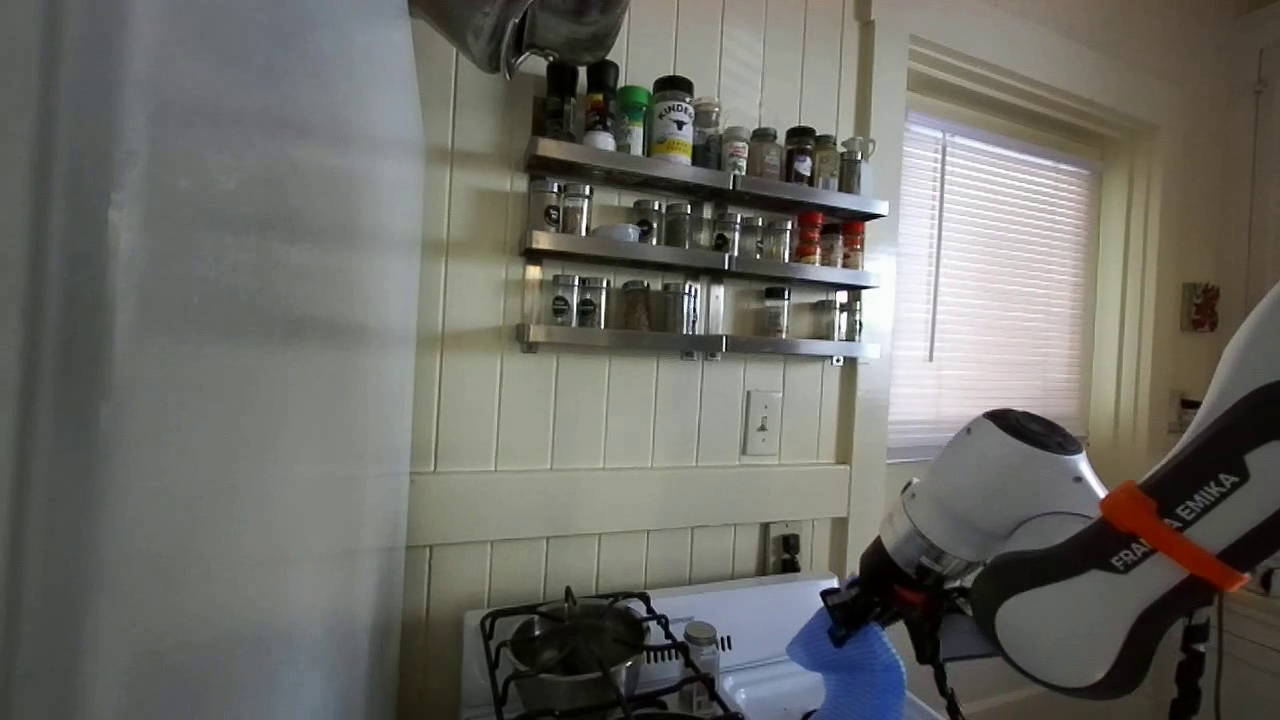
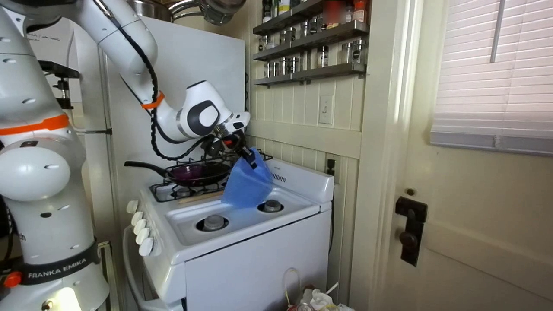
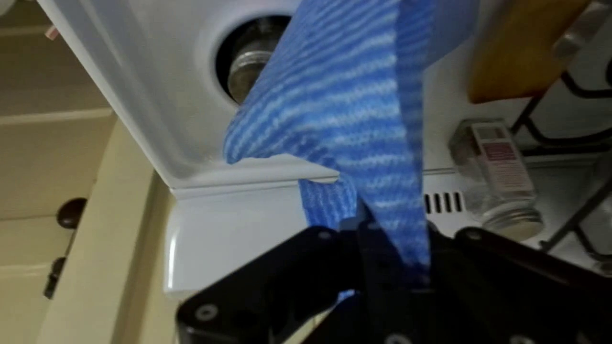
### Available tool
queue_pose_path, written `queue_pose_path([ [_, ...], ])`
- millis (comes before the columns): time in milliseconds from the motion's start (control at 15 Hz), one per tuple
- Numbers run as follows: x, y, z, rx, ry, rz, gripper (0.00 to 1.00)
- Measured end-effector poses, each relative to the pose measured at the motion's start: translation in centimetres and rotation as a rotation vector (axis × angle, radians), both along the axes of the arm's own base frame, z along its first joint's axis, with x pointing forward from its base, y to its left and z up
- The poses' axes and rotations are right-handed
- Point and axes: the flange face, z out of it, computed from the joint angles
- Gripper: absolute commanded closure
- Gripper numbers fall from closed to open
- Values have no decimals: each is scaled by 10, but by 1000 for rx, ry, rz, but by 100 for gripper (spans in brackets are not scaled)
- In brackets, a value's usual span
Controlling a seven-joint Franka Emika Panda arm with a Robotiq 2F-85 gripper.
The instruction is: Use the blue fabric to wipe the right side of the stove.
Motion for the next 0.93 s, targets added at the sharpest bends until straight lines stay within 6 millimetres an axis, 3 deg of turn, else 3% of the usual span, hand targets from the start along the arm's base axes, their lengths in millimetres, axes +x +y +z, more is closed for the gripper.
queue_pose_path([
  [267, -3, 30, 14, -76, -37, 192, 98],
  [667, -1, 29, 16, -97, -43, 221, 100],
  [800, 10, 29, 30, -110, -80, 227, 100],
  [933, 30, 35, 59, -130, -162, 260, 100],
])
